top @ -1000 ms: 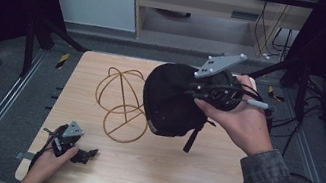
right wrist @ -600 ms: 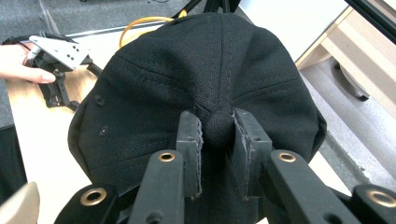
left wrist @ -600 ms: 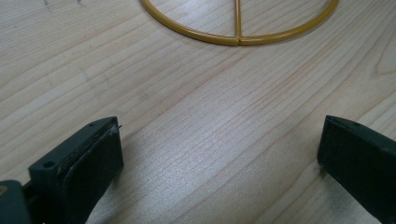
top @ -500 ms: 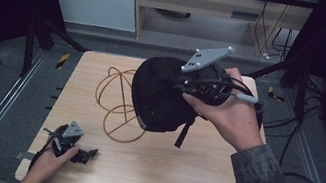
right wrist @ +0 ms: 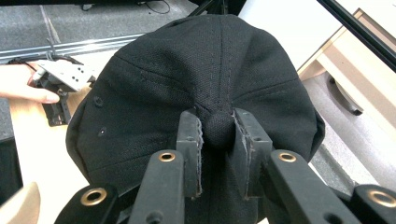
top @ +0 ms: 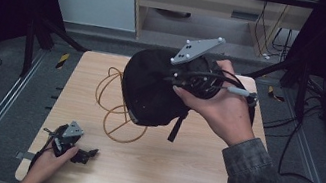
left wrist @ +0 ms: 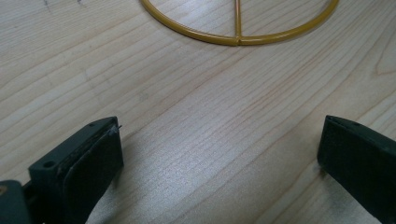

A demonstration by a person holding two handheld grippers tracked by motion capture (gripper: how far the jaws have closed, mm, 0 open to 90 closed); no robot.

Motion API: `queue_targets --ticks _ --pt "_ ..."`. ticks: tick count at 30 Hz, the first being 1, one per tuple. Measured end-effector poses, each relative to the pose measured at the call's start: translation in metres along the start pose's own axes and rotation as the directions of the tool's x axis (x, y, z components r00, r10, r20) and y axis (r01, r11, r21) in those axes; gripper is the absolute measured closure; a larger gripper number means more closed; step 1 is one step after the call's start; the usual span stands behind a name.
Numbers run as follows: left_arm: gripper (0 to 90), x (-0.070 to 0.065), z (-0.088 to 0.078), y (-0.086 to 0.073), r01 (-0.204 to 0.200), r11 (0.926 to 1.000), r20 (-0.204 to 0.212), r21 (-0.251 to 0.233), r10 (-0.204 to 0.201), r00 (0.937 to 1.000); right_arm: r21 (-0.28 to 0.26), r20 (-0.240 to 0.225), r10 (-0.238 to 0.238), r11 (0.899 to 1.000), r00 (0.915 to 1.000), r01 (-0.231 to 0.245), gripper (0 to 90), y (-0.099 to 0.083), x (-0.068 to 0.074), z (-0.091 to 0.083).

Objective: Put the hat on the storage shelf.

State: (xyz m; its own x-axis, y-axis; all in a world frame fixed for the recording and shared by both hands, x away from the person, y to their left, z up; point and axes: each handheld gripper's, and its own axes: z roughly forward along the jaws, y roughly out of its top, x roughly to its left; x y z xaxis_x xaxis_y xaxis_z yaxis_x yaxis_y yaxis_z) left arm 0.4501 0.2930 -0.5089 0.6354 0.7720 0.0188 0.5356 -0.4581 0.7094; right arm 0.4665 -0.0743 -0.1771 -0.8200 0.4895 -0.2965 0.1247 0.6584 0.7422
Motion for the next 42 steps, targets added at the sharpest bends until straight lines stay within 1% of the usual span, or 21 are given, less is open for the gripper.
queue_targets --ticks 8,10,11,14,16,17,18,19,21,23,25,29,34,42 --pt "0.0 0.0 0.0 0.0 0.0 1.0 -0.002 -0.001 0.0 1.0 0.016 0.004 -0.02 1.0 0.9998 0.019 74.2 0.01 -0.001 0.011" --pt "0.0 0.0 0.0 0.0 0.0 1.0 -0.002 -0.001 0.0 1.0 0.022 0.006 -0.031 0.999 0.9995 0.031 74.2 0.012 -0.002 0.014" --pt "0.0 0.0 0.0 0.0 0.0 1.0 -0.002 -0.002 0.0 1.0 0.025 0.006 -0.032 0.999 0.9995 0.032 74.2 0.014 -0.006 0.017" --pt "0.0 0.0 0.0 0.0 0.0 1.0 -0.001 -0.002 0.0 1.0 0.032 0.006 -0.025 0.999 0.9997 0.025 74.2 0.016 -0.009 0.021" --pt "0.0 0.0 0.0 0.0 0.0 1.0 -0.001 -0.002 0.0 1.0 0.026 0.0 -0.022 0.999 0.9998 0.022 74.2 0.021 -0.012 0.027" --pt "0.0 0.0 0.0 0.0 0.0 1.0 -0.001 -0.002 0.0 1.0 0.026 0.0 -0.022 0.999 0.9998 0.022 74.2 0.021 -0.012 0.027" --pt "0.0 0.0 0.0 0.0 0.0 1.0 -0.002 -0.002 0.0 1.0 0.029 0.0 -0.018 0.999 0.9998 0.018 74.2 0.024 -0.014 0.032" --pt "0.0 0.0 0.0 0.0 0.0 1.0 -0.002 -0.002 0.0 1.0 0.029 0.0 -0.018 0.999 0.9998 0.018 74.2 0.024 -0.014 0.032" --pt "0.0 0.0 0.0 0.0 0.0 1.0 -0.002 -0.002 0.0 1.0 0.035 -0.001 -0.016 0.999 0.9999 0.016 74.2 0.028 -0.015 0.038" --pt "0.0 0.0 0.0 0.0 0.0 1.0 -0.002 -0.002 0.0 1.0 0.034 -0.013 -0.014 0.999 0.9998 0.015 74.2 0.032 -0.017 0.047" --pt "0.0 0.0 0.0 0.0 0.0 1.0 -0.002 -0.002 0.0 1.0 0.04 -0.017 -0.016 0.999 0.9997 0.016 74.2 0.033 -0.017 0.05" --pt "0.0 0.0 0.0 0.0 0.0 1.0 -0.001 -0.002 0.0 1.0 0.049 -0.026 -0.009 0.999 0.9996 0.01 74.2 0.04 -0.019 0.062" --pt "0.0 0.0 0.0 0.0 0.0 1.0 -0.002 -0.002 0.0 1.0 0.052 -0.037 0.001 0.999 0.9993 0.001 74.2 0.047 -0.019 0.069" --pt "0.0 0.0 0.0 0.0 0.0 1.0 -0.002 -0.002 0.0 1.0 0.059 -0.068 0.004 0.998 0.9977 0.0 74.2 0.057 -0.011 0.081"
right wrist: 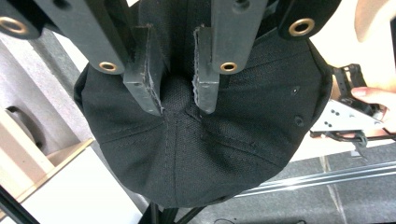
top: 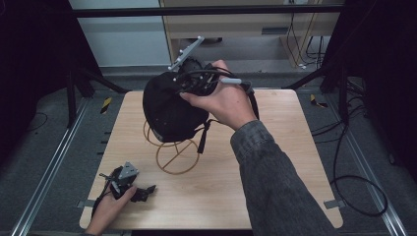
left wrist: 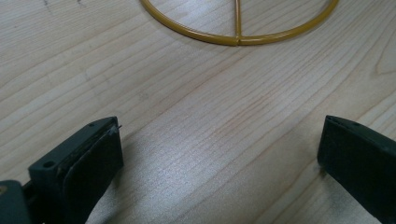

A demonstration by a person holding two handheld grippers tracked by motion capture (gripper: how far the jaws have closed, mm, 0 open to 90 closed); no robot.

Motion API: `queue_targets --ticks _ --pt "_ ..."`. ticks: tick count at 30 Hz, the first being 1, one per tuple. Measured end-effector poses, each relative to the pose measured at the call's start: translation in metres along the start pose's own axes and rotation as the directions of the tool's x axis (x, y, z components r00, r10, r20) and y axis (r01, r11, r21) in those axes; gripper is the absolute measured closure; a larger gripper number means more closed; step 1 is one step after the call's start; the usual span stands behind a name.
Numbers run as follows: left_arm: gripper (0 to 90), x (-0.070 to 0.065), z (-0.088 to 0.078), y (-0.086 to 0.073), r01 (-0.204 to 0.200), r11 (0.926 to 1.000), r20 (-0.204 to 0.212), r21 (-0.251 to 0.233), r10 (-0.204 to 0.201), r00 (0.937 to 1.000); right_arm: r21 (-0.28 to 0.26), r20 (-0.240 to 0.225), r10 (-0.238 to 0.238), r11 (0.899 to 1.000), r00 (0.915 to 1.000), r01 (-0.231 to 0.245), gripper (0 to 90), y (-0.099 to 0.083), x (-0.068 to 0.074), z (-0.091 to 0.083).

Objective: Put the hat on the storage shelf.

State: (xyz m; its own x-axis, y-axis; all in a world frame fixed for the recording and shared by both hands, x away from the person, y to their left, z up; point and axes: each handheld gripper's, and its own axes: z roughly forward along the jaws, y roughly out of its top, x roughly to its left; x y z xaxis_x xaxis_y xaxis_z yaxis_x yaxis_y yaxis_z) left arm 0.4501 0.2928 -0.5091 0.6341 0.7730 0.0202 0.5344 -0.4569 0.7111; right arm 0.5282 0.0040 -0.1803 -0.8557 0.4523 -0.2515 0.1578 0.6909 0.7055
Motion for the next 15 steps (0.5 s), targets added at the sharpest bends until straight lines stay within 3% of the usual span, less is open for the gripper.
queue_targets --ticks 4,15 --pt "0.0 0.0 0.0 0.0 -0.004 1.0 0.0 0.004 0.004 1.0 0.026 -0.014 -0.03 0.999 0.9995 0.03 74.1 0.009 0.007 0.012" --pt "0.0 0.0 0.0 0.0 0.0 1.0 0.003 0.002 0.0 1.0 0.092 -0.025 -0.046 0.995 0.9986 0.048 74.1 0.019 0.012 0.037"
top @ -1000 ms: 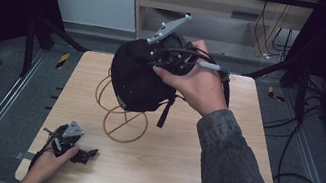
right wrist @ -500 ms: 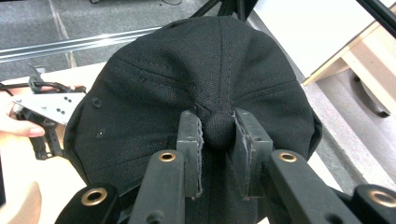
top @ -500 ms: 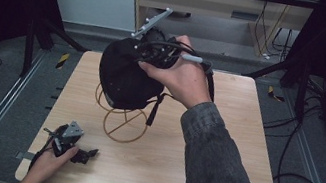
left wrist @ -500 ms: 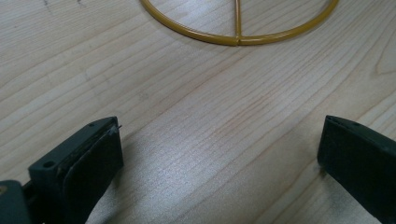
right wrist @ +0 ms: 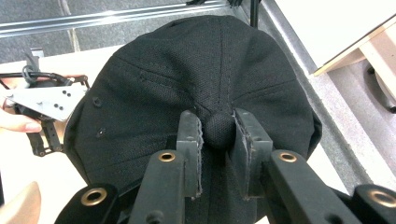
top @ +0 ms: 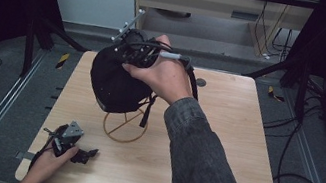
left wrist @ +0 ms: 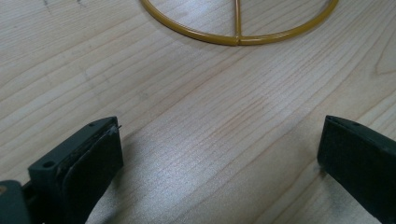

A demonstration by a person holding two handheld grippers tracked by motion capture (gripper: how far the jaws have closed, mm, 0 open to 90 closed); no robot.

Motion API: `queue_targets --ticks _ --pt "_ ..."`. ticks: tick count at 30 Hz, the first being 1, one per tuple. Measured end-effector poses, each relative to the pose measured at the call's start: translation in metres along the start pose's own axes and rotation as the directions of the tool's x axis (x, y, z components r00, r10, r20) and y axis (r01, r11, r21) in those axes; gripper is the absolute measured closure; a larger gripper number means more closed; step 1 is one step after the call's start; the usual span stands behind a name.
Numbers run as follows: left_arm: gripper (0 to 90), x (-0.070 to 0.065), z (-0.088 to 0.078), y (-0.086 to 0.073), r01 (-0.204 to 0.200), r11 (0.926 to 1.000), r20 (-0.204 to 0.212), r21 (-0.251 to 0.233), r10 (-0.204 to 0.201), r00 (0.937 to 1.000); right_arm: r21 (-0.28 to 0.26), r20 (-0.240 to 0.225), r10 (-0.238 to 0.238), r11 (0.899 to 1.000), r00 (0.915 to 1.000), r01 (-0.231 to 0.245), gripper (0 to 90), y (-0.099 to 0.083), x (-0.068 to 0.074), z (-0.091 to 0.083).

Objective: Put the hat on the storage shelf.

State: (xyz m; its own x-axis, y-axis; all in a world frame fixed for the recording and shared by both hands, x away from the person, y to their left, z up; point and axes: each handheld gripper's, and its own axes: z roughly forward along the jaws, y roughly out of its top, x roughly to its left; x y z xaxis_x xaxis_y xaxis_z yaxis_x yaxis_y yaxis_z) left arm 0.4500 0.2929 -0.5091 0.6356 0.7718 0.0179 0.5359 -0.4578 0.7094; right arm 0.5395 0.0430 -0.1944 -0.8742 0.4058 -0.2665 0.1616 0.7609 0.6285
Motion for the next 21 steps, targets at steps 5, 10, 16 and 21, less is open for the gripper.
queue_targets --ticks 5,10,16,21 --pt "0.0 0.0 0.0 0.0 0.0 1.0 0.001 0.001 0.0 1.0 0.018 -0.005 0.002 1.0 1.0 -0.002 74.1 0.002 0.0 0.008" --pt "0.0 0.0 0.0 0.0 0.0 1.0 0.001 0.001 0.0 1.0 0.035 -0.014 0.002 0.999 0.9999 -0.001 74.1 0.003 -0.003 0.016" --pt "0.0 0.0 0.0 0.0 0.0 1.0 0.0 0.0 0.0 1.0 0.042 -0.019 -0.001 0.999 0.9998 0.002 74.0 0.004 -0.002 0.022" --pt "0.0 0.0 0.0 0.0 0.0 1.0 0.001 0.0 0.0 1.0 0.045 -0.022 -0.001 0.999 0.9998 0.002 74.0 0.003 -0.003 0.025"
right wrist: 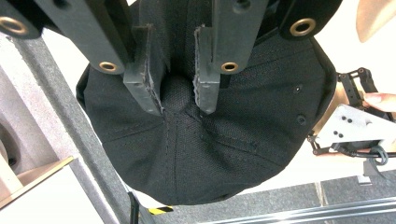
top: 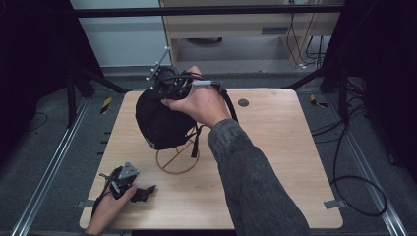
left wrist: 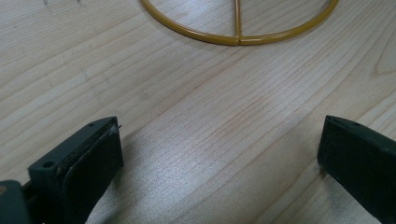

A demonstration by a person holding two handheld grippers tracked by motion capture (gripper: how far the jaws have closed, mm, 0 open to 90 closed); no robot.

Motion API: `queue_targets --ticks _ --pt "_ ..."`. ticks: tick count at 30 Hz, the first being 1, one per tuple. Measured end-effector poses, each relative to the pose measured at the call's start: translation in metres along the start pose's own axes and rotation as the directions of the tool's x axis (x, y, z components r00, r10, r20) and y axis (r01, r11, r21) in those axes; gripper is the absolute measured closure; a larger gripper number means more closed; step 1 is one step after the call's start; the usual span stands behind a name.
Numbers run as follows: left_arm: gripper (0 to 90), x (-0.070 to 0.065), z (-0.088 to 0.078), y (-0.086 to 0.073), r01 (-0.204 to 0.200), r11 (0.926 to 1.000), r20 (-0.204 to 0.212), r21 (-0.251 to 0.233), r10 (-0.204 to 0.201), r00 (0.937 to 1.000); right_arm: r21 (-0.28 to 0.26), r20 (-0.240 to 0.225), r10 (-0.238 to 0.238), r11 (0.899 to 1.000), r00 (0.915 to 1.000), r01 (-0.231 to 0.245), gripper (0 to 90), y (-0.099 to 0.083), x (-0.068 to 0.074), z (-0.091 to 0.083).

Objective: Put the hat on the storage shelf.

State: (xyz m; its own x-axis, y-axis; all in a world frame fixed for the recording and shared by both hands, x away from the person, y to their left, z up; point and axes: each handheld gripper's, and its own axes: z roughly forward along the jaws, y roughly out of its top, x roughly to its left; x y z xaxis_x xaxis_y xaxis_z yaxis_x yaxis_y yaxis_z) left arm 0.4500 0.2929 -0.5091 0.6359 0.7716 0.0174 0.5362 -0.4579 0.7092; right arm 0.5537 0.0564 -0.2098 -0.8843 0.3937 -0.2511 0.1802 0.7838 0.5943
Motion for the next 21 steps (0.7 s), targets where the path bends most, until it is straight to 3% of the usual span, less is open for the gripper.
queue_targets --ticks 21 --pt "0.0 0.0 0.0 0.0 -0.003 1.0 -0.001 0.0 0.003 1.0 0.01 -0.007 0.007 1.0 1.0 -0.007 73.7 0.002 0.001 0.012"
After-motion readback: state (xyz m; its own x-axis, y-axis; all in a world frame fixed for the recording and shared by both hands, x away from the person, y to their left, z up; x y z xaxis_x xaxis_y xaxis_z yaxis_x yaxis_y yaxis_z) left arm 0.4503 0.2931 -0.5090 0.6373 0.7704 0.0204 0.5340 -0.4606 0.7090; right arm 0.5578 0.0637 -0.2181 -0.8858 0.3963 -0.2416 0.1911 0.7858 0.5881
